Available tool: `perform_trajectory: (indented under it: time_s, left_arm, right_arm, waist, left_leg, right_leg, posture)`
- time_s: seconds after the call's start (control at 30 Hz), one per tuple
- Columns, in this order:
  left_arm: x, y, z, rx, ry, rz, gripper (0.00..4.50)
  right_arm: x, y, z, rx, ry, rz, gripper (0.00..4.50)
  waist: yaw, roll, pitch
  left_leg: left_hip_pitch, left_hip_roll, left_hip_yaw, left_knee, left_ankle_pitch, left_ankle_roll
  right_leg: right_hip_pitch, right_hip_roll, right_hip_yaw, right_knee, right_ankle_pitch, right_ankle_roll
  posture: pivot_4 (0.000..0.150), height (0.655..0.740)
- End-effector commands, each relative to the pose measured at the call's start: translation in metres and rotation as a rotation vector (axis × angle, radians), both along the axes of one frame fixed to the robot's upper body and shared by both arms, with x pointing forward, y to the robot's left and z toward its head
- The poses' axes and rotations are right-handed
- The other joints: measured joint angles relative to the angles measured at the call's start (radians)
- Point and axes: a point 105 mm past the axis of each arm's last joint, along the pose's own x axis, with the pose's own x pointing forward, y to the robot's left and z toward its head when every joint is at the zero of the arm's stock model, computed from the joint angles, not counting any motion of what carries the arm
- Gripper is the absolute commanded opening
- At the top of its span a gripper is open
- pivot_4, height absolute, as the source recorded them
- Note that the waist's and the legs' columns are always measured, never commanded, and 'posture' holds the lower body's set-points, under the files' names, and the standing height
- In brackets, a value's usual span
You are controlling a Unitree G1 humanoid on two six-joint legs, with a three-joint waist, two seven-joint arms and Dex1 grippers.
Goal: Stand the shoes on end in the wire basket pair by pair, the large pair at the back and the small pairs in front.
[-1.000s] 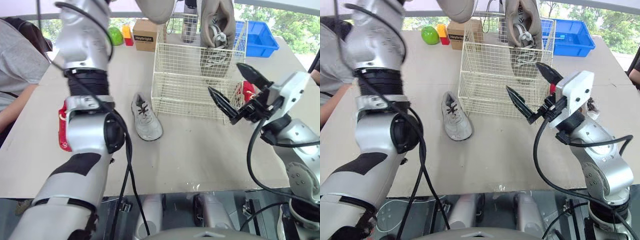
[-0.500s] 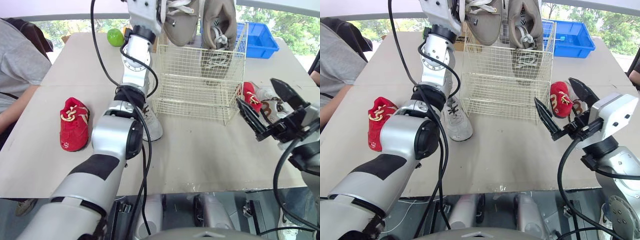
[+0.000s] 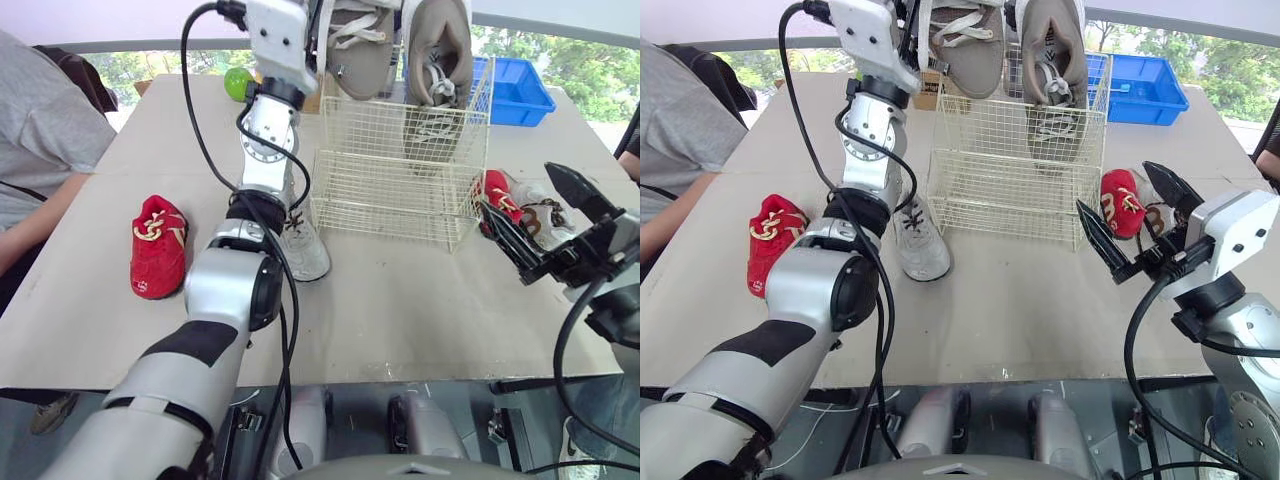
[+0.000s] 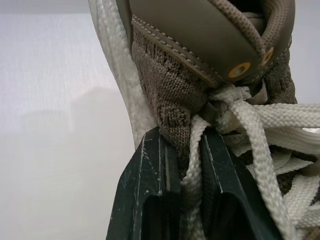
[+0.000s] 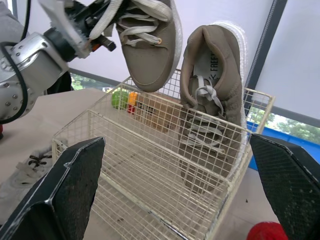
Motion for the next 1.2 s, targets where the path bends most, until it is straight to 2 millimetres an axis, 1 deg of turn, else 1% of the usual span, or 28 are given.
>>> perform_trajectory:
  time_s: [0.03,0.17,0.27,0.4,0.57,0.67,0.8,0.87,0.9,0.97,1.1,1.2]
  left_arm:
    - [0.002,-0.012,0.002,0.059,0.006,0.014,0.23]
    - [0.002,-0.016,0.011,0.072,-0.004,0.033,0.23]
    - [-0.001,-0.019,0.025,0.051,-0.032,0.041,0.23]
    - [-0.006,-0.024,0.037,0.048,-0.071,0.055,0.23]
    - [-0.014,-0.023,0.056,0.021,-0.149,0.112,0.23]
    - [-0.019,-0.022,0.062,0.014,-0.196,0.150,0.23]
    - [-0.027,-0.029,0.066,0.046,-0.280,0.189,0.23]
    - [-0.026,-0.033,0.063,0.059,-0.277,0.200,0.23]
    - [-0.022,-0.035,0.057,0.069,-0.249,0.193,0.23]
    - [-0.015,-0.038,0.043,0.082,-0.186,0.167,0.23]
    - [0.001,-0.042,0.005,0.108,-0.050,0.130,0.23]
    - [0.007,-0.044,-0.016,0.102,0.033,0.073,0.23]
  right_arm:
    - [-0.003,0.002,0.008,-0.010,-0.053,-0.001,4.50]
    - [-0.004,0.002,0.009,-0.009,-0.055,-0.009,4.50]
    - [-0.008,0.002,0.006,-0.012,-0.045,-0.015,4.50]
    - [-0.010,-0.001,0.007,-0.003,-0.053,-0.040,4.50]
    - [-0.011,-0.001,0.009,0.000,-0.062,-0.051,4.50]
    - [-0.012,0.000,0.009,0.001,-0.065,-0.053,4.50]
    - [-0.014,0.001,0.010,-0.006,-0.066,-0.055,4.50]
    - [-0.015,0.000,0.010,-0.010,-0.067,-0.061,4.50]
    - [-0.015,-0.001,0.010,-0.011,-0.067,-0.064,4.50]
    - [-0.016,-0.001,0.010,-0.010,-0.068,-0.068,4.50]
    - [-0.018,-0.001,0.008,-0.008,-0.066,-0.071,4.50]
    - [-0.018,-0.001,0.008,-0.007,-0.064,-0.075,4.50]
  waist:
    - [-0.001,0.000,0.000]
    - [-0.003,0.000,0.000]
    - [-0.002,0.000,0.000]
    - [-0.005,0.000,0.001]
    - [-0.010,0.000,0.001]
    - [-0.011,0.000,0.002]
    - [-0.011,0.000,0.002]
    - [-0.010,0.000,0.002]
    - [-0.010,0.000,0.002]
    - [-0.010,0.000,0.002]
    - [-0.010,0.000,0.002]
    - [-0.012,0.000,0.002]
  left_leg:
    - [0.000,0.000,0.000,0.000,0.000,0.000]
    - [-0.001,0.000,0.001,-0.001,0.000,0.000]
    - [-0.001,0.000,0.001,-0.001,0.000,0.000]
    - [-0.002,0.000,0.001,-0.001,0.000,0.000]
    - [-0.003,0.000,0.001,-0.001,0.000,0.000]
    - [-0.005,0.000,0.001,-0.001,0.000,0.001]
    - [-0.005,0.000,0.001,-0.001,-0.001,0.001]
    - [-0.005,0.000,0.001,-0.001,-0.001,0.001]
    - [-0.005,0.000,0.001,-0.001,-0.001,0.001]
    - [-0.005,0.000,0.001,-0.001,-0.001,0.001]
    - [-0.005,0.000,0.002,-0.001,-0.001,0.001]
    - [-0.004,0.000,0.002,-0.001,-0.001,0.001]
  right_leg:
    - [0.000,0.000,0.000,0.000,0.000,0.000]
    - [-0.001,0.000,0.000,0.000,0.000,0.000]
    - [-0.001,0.000,0.000,0.000,0.000,0.000]
    - [-0.002,0.000,0.001,0.000,0.000,0.000]
    - [-0.003,0.000,0.001,0.000,0.000,0.000]
    - [-0.005,0.000,0.001,0.000,0.000,0.000]
    - [-0.006,0.000,0.001,-0.001,0.000,0.001]
    - [-0.005,0.000,0.001,-0.001,-0.001,0.001]
    - [-0.005,0.000,0.001,-0.001,-0.001,0.001]
    - [-0.005,0.000,0.001,-0.001,-0.001,0.001]
    - [-0.005,0.000,0.001,-0.001,-0.001,0.001]
    - [-0.005,0.000,0.001,0.000,-0.001,0.001]
  posture:
    - [0.150,0.7400]
    - [0.150,0.7400]
    - [0.150,0.7400]
    - [0.150,0.7400]
    - [0.150,0.7400]
    - [0.150,0.7400]
    - [0.150,0.7400]
    - [0.150,0.7400]
    - [0.150,0.7400]
    - [0.150,0.7400]
    - [0.150,0.7400]
    - [0.150,0.7400]
